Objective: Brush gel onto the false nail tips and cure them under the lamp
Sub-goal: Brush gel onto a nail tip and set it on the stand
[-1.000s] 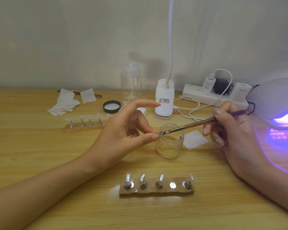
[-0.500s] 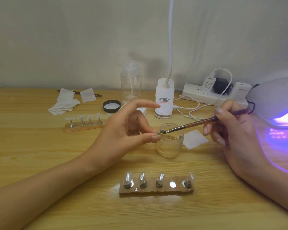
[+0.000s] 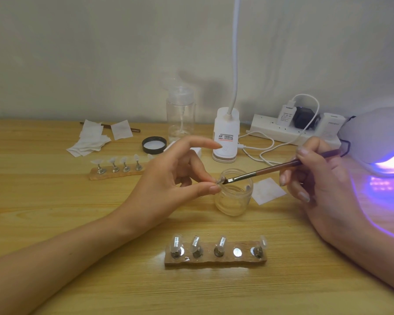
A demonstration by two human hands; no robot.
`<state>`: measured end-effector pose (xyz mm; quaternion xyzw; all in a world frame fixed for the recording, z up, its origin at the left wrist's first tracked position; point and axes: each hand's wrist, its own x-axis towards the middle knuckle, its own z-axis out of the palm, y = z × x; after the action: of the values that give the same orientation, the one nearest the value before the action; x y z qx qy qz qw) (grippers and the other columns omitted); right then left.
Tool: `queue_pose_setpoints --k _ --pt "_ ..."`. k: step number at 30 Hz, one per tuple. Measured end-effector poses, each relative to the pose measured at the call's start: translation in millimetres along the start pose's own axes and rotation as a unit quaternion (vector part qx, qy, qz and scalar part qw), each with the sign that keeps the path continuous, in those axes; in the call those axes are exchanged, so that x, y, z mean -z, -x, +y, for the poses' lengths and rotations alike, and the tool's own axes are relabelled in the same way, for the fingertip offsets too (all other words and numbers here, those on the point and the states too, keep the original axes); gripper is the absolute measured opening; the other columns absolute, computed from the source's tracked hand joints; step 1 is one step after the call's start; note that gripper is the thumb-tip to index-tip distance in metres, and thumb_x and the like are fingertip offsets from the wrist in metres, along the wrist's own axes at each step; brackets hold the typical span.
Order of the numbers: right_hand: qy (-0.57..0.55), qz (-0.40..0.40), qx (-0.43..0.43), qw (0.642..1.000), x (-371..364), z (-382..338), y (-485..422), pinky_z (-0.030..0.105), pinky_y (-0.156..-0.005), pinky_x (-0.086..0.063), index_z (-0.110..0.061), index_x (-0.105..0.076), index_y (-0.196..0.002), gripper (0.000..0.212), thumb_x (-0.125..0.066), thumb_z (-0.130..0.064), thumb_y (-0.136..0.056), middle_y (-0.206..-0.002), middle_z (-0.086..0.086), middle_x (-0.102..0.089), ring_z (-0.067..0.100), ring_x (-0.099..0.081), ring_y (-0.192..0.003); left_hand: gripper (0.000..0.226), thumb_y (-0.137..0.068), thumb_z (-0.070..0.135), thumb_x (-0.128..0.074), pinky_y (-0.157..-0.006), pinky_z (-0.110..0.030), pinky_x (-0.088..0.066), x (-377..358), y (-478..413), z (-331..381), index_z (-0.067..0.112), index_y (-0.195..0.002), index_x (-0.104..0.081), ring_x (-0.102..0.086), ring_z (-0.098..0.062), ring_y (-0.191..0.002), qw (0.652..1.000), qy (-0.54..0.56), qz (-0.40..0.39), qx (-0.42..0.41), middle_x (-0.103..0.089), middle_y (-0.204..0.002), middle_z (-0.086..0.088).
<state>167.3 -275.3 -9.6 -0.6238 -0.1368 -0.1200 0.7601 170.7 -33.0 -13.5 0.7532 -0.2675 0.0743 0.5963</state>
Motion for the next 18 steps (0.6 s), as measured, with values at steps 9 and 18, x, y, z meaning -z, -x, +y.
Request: queue_pose_setpoints --k 9,18 --pt "-0.037 0.031 -0.009 0.999 2.0 -0.6 -1.1 0.014 -0.04 -0.031 -0.025 -0.045 -0.071 0.032 -0.041 -0.013 -0.101 -0.053 0.006 -0.058 0.008 -0.026 -0.034 0.054 -0.077 0.024 -0.079 -0.07 -0.064 -0.05 0.5 0.3 -0.5 0.028 -0.126 -0.058 -0.073 -0.018 -0.085 1.0 -0.003 0.002 0.001 -0.07 -0.079 0.0" --pt "-0.004 0.031 -0.042 0.999 2.1 1.8 -2.6 0.016 -0.041 -0.029 -0.022 -0.043 -0.071 0.03 -0.045 -0.013 -0.1 -0.055 0.01 -0.057 0.01 -0.027 -0.036 0.054 -0.077 0.024 -0.078 -0.071 -0.061 -0.05 0.6 -0.2 -1.5 0.028 -0.127 -0.058 -0.072 -0.017 -0.085 1.0 -0.003 0.0 0.003 -0.069 -0.079 0.0"
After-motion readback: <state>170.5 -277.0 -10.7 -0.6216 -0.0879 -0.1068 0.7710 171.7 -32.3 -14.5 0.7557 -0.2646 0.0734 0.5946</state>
